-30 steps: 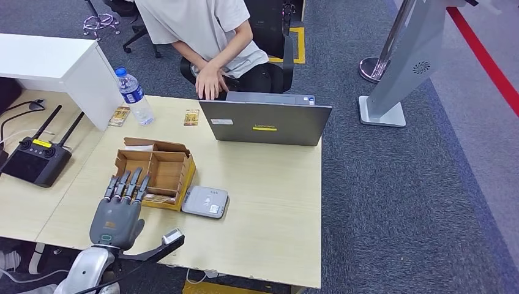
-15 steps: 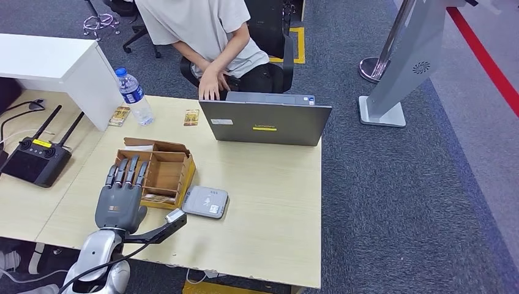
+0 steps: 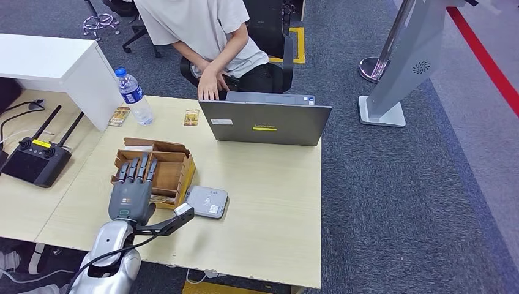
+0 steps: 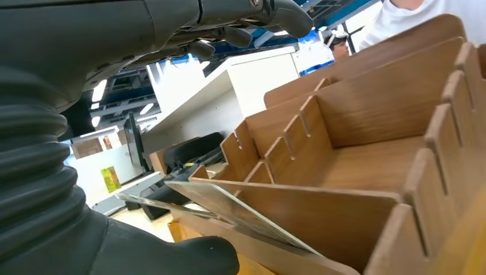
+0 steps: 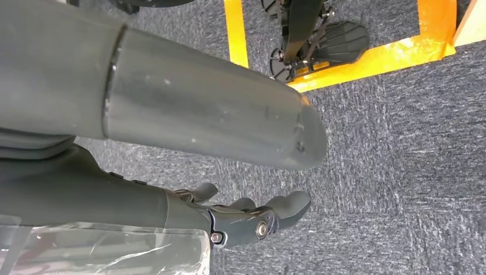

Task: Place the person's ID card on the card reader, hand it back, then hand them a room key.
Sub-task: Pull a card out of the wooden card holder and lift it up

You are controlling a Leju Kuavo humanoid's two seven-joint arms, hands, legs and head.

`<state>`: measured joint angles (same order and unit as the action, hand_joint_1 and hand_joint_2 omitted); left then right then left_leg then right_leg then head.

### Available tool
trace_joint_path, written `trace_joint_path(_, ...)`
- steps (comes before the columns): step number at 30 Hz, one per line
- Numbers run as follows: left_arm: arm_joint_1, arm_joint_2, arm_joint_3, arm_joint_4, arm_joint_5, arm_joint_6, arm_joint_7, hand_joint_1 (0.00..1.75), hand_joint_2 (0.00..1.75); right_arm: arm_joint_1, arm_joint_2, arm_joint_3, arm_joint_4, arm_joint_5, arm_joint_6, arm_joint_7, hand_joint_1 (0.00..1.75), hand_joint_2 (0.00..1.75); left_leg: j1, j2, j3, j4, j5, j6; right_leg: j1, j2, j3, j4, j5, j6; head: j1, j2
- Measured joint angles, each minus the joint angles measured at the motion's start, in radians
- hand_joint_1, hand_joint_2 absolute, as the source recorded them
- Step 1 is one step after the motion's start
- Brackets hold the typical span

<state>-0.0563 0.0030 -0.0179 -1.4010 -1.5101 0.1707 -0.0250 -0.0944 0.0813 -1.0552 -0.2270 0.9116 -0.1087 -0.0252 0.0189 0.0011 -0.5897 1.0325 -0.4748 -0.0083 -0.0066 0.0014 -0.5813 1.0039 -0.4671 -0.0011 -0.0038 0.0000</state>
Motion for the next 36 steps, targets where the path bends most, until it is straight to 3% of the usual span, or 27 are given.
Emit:
trace_joint_path(2,-0.006,-0.004,0.000,0.015,-0.001,0.003,-0.002,1.75,1.75,0.000,0.000,0.000,0.000,0.001,0.001,0.000,0.00,0.00,0.000,0.000,0.000,0.000,0.000,0.000,0.000,0.000,0.000,0.000,0.000,0.000,0.000,0.000)
trace_joint_path(20,-0.016,-0.008,0.000,0.070,0.041,0.032,-0.038,1.75,1.75,-0.001,0.000,0.000,0.000,0.004,0.005,-0.003,0.00,0.00,0.000,0.000,0.000,0.000,0.000,0.000,0.000,0.000,0.000,0.000,0.000,0.000,0.000,0.000)
trace_joint_path(26,-0.006,-0.010,0.000,0.056,0.072,0.089,-0.084,1.75,1.75,-0.001,0.000,0.000,0.000,0.009,0.004,-0.003,0.00,0.00,0.000,0.000,0.000,0.000,0.000,0.000,0.000,0.000,0.000,0.000,0.000,0.000,0.000,0.000)
trace_joint_path(32,0.058,-0.020,-0.011,-0.091,0.093,0.116,-0.132,1.75,1.75,-0.001,0.000,-0.007,0.000,-0.005,-0.002,-0.003,0.00,0.00,0.000,0.000,0.000,0.000,0.000,0.000,0.000,0.000,0.000,0.000,0.000,0.000,0.000,0.000)
trace_joint_path(36,0.134,-0.011,-0.079,-0.269,0.109,0.159,-0.154,1.75,1.75,0.002,0.000,-0.024,0.000,-0.020,-0.006,-0.005,0.00,0.00,0.000,0.000,-0.001,0.000,0.000,0.000,0.000,0.000,0.000,0.000,0.000,0.000,0.000,0.000)
